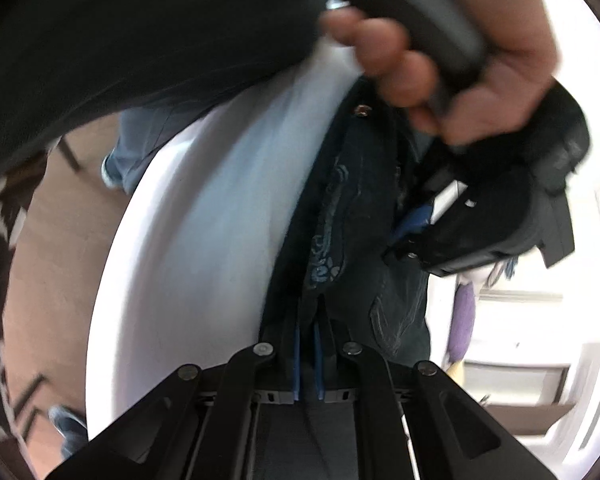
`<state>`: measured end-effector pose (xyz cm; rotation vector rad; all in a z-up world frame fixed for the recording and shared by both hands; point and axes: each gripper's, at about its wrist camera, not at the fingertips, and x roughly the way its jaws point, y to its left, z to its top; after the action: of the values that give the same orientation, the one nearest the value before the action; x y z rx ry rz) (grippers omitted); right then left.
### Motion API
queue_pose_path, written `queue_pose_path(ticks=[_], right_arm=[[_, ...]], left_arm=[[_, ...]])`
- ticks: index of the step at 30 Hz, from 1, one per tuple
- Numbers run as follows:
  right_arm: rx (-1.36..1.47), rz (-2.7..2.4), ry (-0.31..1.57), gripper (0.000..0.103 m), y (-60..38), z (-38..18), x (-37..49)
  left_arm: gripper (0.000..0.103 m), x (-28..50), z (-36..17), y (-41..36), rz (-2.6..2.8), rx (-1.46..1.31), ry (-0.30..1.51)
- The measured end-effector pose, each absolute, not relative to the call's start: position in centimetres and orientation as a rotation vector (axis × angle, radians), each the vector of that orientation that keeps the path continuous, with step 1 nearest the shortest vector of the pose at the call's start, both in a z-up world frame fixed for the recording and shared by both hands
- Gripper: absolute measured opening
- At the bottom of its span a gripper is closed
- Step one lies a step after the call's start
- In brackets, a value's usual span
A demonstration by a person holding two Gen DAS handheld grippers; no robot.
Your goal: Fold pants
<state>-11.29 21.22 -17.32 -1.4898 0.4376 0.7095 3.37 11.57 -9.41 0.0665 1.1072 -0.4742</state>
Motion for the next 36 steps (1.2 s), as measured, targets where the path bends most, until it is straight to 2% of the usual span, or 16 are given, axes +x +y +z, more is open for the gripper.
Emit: queue_pose_path(ticks=[6,11,15,19,21,23,24,25,30,36], right_arm=[[-1.411,0.684,0.448,0.01,21.4,-17.2,-11.0],[-1.372,0.674,0.453,0.01,21.4,-17.1,-10.7],[-1.308,0.665,0.459,0.01,21.0,-16.6,-10.6],[-1.205,0.651,0.474,0.011,20.1,-15.9,-10.9],[-1.158,0.658,0.484,0.013,19.4,-15.2,-11.2],[-1.06,0.7,0.525,0.026,18.1,-13.6,-11.6],[-0.984,0.723,0.553,0.053,17.2,-12.5,-11.6],[-0.891,0.732,0.567,0.067,16.2,-11.2,-11.5],[-0.432,0.58,0.662,0.068,8.2,-4.9,-5.7],[0.083,0.291,0.814,0.072,-4.3,-2.6,7.2]], left_arm=[[0.014,3.6,-7.1,14.2,-0.409,0.028,1.105],[0.014,5.0,-3.0,5.3,-0.707,0.159,1.031],[0.014,7.3,-7.2,0.4,-0.655,0.357,1.129],[0.014,9.8,-8.4,3.8,-0.651,0.074,1.14],[0.014,10.0,-8.5,4.9,-0.642,0.051,1.122],[0.014,9.6,-8.6,5.7,-0.661,0.028,1.107],[0.014,9.4,-8.8,6.1,-0.665,0.012,1.103],[0.014,9.4,-9.0,6.4,-0.669,-0.01,1.092],[0.014,7.7,-10.2,8.6,-0.686,-0.079,1.055],[0.014,7.5,-11.2,8.9,-0.71,-0.127,1.049]])
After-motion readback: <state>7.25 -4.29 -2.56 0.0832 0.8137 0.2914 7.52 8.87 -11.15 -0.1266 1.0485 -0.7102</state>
